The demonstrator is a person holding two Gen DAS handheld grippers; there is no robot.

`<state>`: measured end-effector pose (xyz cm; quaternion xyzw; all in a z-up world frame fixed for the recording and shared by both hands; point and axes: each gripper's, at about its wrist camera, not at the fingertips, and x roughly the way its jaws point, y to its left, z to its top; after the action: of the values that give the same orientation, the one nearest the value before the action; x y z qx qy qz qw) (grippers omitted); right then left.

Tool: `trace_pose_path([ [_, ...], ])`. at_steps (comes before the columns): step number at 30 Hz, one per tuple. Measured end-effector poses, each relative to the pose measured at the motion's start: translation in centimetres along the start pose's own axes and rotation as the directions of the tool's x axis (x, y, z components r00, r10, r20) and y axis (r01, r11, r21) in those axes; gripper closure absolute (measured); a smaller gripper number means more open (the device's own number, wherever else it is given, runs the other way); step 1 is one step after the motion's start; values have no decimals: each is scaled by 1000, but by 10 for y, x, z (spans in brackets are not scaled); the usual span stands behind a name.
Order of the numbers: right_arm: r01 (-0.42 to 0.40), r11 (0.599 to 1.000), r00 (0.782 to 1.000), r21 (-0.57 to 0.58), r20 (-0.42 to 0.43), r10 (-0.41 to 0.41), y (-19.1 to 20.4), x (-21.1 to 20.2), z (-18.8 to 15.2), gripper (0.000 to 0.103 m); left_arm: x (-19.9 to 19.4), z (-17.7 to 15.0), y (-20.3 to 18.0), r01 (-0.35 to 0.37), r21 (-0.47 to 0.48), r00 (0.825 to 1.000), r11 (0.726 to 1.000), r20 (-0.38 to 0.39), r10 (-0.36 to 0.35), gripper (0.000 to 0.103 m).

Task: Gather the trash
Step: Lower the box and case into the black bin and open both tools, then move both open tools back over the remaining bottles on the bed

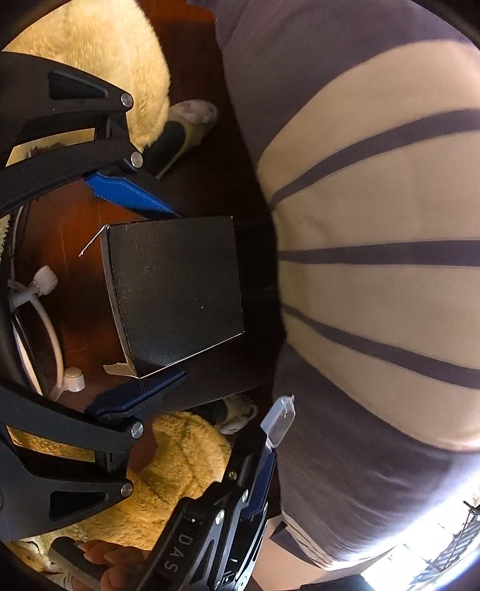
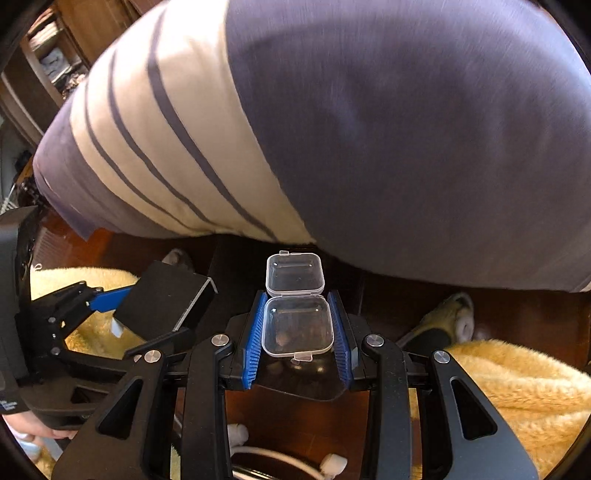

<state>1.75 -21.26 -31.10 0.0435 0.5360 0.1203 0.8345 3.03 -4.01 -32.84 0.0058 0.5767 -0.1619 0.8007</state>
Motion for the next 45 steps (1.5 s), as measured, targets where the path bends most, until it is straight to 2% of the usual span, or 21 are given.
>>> trace_pose_path([
  [6,-5,1000,998,13,-56,6,1,21,5,69,18,1,4,13,6,999,1000,-53,-12,27],
  [14,-25,1000,998,15,-62,26,-1,27,17,67,26,2,5,25,1,996,1000,-81,-25,26],
  [16,-18,1000,998,19,-54,19,-2,25,19,61,25,2,5,23,-1,997,1000,-79,-23,21],
  [19,-8,1000,1000,25,-29,9,-3,16,22,56,18,3,6,11,-1,998,1000,-64,-11,19],
  [26,44,998,994,50,95,-49,-10,-25,29,22,-13,9,5,-2,-8,1000,1000,14,2,14],
  [31,65,996,974,53,216,-75,-13,-64,33,19,-53,17,4,-12,-6,993,1000,118,13,14],
  [33,70,996,959,55,272,-83,-12,-83,36,17,-68,22,1,-20,1,989,1000,150,19,14],
  [38,81,996,912,42,399,-91,-10,-129,48,14,-113,42,0,-45,10,964,999,262,41,14],
  [45,97,995,868,29,487,-99,-11,-161,75,11,-160,73,-3,-89,22,922,996,381,74,14],
])
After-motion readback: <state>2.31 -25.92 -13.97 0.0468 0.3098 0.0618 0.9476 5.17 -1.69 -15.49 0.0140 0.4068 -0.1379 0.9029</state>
